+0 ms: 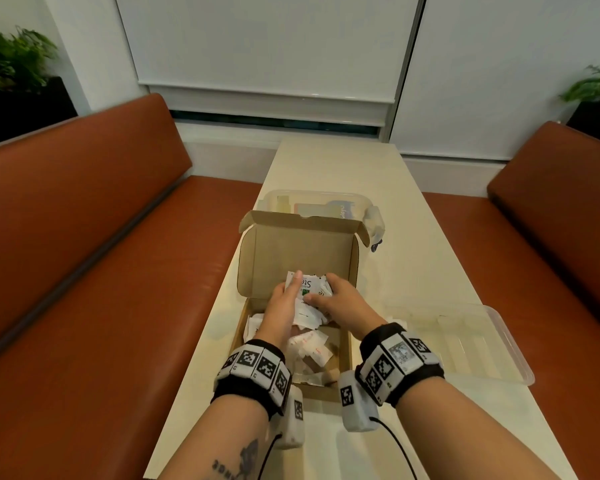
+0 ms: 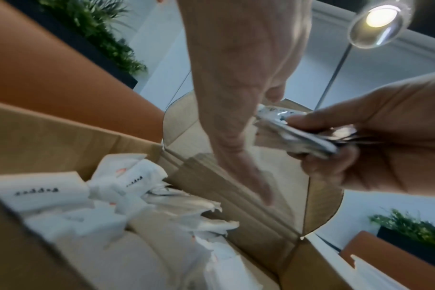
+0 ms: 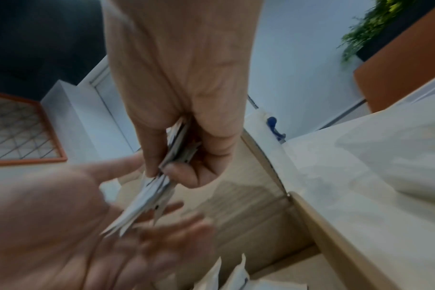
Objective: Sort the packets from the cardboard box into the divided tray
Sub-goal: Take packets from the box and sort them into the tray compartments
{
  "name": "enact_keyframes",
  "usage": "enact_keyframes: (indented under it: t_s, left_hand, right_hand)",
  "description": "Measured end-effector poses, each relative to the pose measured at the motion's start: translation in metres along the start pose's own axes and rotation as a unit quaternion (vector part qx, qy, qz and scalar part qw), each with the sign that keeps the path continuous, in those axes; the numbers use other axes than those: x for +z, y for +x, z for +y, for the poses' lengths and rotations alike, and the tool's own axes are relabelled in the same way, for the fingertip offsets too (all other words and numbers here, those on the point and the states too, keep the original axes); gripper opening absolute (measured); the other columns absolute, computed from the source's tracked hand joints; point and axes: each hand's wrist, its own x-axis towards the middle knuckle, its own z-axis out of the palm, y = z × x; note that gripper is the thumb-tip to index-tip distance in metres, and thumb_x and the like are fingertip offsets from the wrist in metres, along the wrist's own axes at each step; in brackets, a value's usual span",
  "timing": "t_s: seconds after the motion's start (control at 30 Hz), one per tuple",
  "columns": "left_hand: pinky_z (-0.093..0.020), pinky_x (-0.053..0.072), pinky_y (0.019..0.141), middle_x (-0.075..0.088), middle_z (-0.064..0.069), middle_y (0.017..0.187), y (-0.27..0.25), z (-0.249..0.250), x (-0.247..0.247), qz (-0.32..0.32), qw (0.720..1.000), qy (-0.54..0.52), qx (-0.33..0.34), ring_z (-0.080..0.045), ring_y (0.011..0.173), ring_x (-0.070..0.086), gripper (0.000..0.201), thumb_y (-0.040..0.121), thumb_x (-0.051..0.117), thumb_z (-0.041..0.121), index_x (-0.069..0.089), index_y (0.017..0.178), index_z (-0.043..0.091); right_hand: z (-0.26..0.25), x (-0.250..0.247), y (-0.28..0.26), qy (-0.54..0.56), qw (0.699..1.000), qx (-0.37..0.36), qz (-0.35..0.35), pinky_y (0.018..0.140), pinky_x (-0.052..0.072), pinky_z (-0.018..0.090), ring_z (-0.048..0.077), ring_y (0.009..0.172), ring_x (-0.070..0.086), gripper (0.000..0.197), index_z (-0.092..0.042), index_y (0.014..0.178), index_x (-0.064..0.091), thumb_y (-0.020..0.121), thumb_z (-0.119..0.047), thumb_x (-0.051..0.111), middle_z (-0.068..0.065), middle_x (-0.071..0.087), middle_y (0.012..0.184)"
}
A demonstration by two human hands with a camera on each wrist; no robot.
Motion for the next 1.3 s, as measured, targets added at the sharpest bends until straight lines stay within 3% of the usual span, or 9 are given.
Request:
enact_keyframes:
  t_s: [0.1,0.3,0.53,0.63,0.7,0.83,0.97,1.1,1.3]
  left_hand:
    - [-0.057,0.051,0.089,0.061,-0.010,0.120,-0.002,0.000,0.000,-0.020,1.000,-0.001,-0.002,-0.030,0.108,0.061,0.039,0.095,0.054,0.033,0.047,0.131,0.019]
    - [-0.047,0.054,0.085,0.061,-0.012,0.123,0.004,-0.008,-0.011,-0.004,0.998,0.063,0.021,-0.030,0.111,0.060,0.032,0.098,0.050,0.018,0.049,0.130,0.014]
    - [-0.048,0.055,0.083,0.064,-0.016,0.115,0.012,-0.014,-0.015,0.022,0.999,0.039,0.023,-0.032,0.100,0.065,0.029,0.096,0.052,0.010,0.050,0.125,0.009]
    - [-0.046,0.055,0.082,0.065,-0.016,0.114,0.013,-0.012,-0.012,0.011,1.000,0.019,0.010,-0.031,0.100,0.064,0.029,0.095,0.054,0.009,0.050,0.124,0.009]
    - [-0.044,0.056,0.079,0.064,-0.016,0.115,0.013,-0.011,-0.010,-0.011,1.000,0.017,-0.003,-0.031,0.101,0.064,0.030,0.094,0.054,0.008,0.050,0.124,0.010]
    - [-0.048,0.058,0.073,0.062,-0.020,0.117,0.012,-0.012,-0.011,-0.077,0.996,0.020,-0.028,-0.033,0.097,0.065,0.029,0.095,0.053,0.005,0.049,0.123,0.011]
    - [-0.052,0.054,0.086,0.062,-0.017,0.117,0.016,-0.014,-0.015,-0.084,0.996,0.035,-0.010,-0.034,0.102,0.063,0.029,0.094,0.053,0.004,0.051,0.122,0.012]
    - [-0.055,0.050,0.092,0.065,-0.011,0.107,0.019,-0.012,-0.016,-0.098,0.995,0.021,-0.009,-0.032,0.098,0.064,0.030,0.093,0.054,0.005,0.053,0.122,0.014]
    - [-0.036,0.059,0.061,0.066,-0.010,0.105,0.016,-0.009,-0.009,-0.123,0.992,0.005,-0.017,-0.024,0.084,0.066,0.031,0.093,0.056,0.008,0.053,0.123,0.012]
  right_hand:
    - [0.001,0.011,0.001,-0.045,0.999,0.008,0.004,0.081,0.054,0.036,0.022,0.097,0.063,0.042,-0.006,0.123,0.047,0.089,-0.024,0.063,0.011,0.062,0.112]
    - [0.010,0.012,-0.001,-0.027,0.999,0.017,-0.019,0.071,0.043,0.010,0.009,0.100,0.051,0.063,-0.013,0.142,0.038,0.085,-0.015,0.065,0.004,0.052,0.132]
    - [0.020,0.005,-0.002,-0.007,0.998,0.050,0.044,0.079,0.054,0.031,0.010,0.074,0.057,0.039,-0.010,0.111,0.059,0.076,-0.006,0.076,-0.003,0.056,0.081]
    - [0.021,0.002,-0.003,0.014,0.996,0.061,0.070,0.066,0.055,0.021,0.009,0.066,0.059,0.032,-0.009,0.102,0.061,0.074,-0.003,0.076,-0.002,0.058,0.073]
    - [0.020,0.001,-0.004,0.025,0.994,0.062,0.084,0.056,0.051,0.014,0.006,0.063,0.060,0.030,-0.007,0.103,0.062,0.076,-0.001,0.074,-0.002,0.059,0.071]
    - [0.018,0.003,-0.006,0.030,0.992,0.063,0.108,0.059,0.051,0.016,0.011,0.067,0.060,0.025,-0.004,0.106,0.063,0.082,0.002,0.065,0.001,0.060,0.075]
    - [0.018,0.008,-0.012,0.019,0.990,0.075,0.117,0.063,0.051,0.018,0.011,0.069,0.059,0.029,-0.006,0.103,0.062,0.077,-0.006,0.074,0.001,0.059,0.079]
    - [0.019,0.011,-0.017,0.100,0.983,0.099,0.120,0.049,0.049,0.012,0.010,0.059,0.060,0.028,-0.004,0.098,0.062,0.074,-0.003,0.077,0.002,0.060,0.074]
    - [0.018,-0.002,-0.018,0.097,0.983,0.098,0.124,0.054,0.054,0.020,0.016,0.060,0.064,0.011,-0.005,0.085,0.062,0.081,-0.007,0.072,0.009,0.066,0.075]
